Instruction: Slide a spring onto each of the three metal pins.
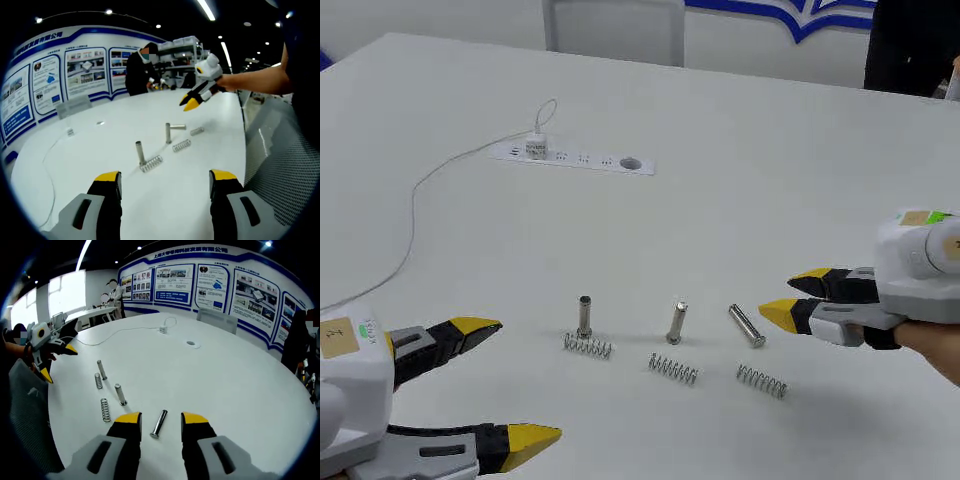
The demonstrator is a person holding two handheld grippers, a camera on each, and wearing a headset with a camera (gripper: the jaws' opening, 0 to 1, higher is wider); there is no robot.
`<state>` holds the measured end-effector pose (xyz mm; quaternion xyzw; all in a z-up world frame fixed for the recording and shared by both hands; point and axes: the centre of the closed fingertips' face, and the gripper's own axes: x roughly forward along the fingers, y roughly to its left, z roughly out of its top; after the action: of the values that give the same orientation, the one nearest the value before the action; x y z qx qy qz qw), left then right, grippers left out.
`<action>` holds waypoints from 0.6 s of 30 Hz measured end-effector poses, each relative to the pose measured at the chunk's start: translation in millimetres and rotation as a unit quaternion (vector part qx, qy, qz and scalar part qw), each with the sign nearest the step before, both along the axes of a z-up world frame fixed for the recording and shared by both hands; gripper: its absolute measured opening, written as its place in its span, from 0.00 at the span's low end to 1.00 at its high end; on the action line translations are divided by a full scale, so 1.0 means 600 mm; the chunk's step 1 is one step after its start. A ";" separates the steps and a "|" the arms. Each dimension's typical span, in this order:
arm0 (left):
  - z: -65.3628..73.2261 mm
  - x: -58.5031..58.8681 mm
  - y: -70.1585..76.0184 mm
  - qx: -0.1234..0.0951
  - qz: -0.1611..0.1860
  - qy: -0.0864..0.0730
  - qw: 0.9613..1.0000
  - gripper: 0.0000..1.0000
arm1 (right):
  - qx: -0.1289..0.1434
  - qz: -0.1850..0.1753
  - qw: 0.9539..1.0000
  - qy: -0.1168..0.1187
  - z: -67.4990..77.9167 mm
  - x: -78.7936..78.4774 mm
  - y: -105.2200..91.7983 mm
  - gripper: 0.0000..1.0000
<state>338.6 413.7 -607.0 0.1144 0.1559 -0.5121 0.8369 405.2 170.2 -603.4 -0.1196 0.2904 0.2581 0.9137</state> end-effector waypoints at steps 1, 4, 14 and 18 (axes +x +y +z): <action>0.000 0.000 0.000 0.000 0.000 0.000 1.000 0.73 | 0.000 -0.003 1.000 0.002 -0.002 0.003 0.001 0.31; 0.000 -0.001 -0.002 0.000 0.000 0.000 1.000 0.73 | -0.005 -0.010 1.000 0.012 -0.011 0.011 0.006 0.30; -0.003 -0.001 0.000 -0.002 0.001 0.004 1.000 0.72 | -0.037 -0.035 0.997 0.052 -0.048 0.034 0.011 0.25; -0.004 -0.001 0.002 -0.002 0.001 0.005 1.000 0.71 | -0.044 -0.046 0.995 0.071 -0.064 0.042 0.012 0.21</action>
<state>338.1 414.6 -609.5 0.1103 0.1590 -0.5117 0.8371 430.5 177.5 -642.1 -0.1275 0.3713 0.2101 0.8954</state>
